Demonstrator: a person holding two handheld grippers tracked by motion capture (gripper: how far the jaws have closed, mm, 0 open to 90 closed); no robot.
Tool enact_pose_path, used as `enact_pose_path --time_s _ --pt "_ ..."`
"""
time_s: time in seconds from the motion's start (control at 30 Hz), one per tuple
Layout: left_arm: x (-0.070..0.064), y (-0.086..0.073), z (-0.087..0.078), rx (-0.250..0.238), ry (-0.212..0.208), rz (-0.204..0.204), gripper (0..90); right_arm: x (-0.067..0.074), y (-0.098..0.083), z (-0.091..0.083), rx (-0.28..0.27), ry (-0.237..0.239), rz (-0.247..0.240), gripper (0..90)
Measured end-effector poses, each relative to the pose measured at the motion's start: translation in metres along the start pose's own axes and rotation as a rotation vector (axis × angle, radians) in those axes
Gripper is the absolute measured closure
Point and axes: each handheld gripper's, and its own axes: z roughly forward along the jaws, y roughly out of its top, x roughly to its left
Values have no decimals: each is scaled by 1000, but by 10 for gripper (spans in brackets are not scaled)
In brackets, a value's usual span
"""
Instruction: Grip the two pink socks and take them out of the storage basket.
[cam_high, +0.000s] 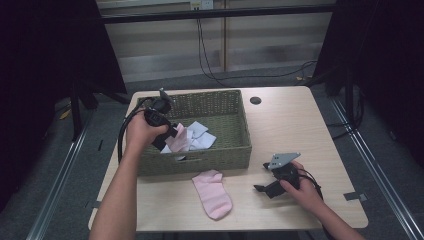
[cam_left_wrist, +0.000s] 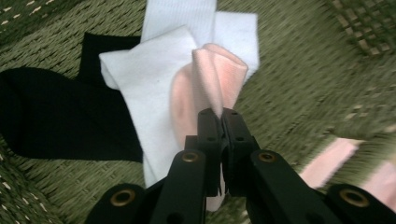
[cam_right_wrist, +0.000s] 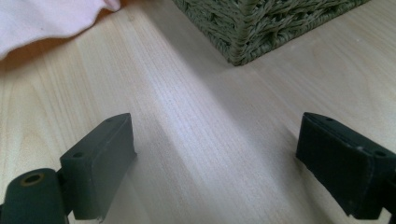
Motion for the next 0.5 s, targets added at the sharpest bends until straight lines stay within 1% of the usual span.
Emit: enact_pose_path --time_s 0.03,0.1,0.23,0.33,0.4,0.47,0.5 --pt "-1 1 -3 2 2 7 874 0 0 0 0 0 0 105" --pt "-3 1 -7 -4 0 5 875 0 0 0 0 0 0 105" --pt "-7 3 -15 -8 -16 5 874 0 0 0 0 0 0 105" --pt "-11 4 -21 -16 -51 0 874 0 0 0 1 1 1 105" --pt "-13 4 -25 -9 -58 17 874 0 0 0 0 0 0 105" --pt "-16 5 -29 -21 -69 19 874 0 0 0 0 0 0 105" --pt "-17 5 -30 -18 -69 23 874 0 0 0 0 0 0 105"
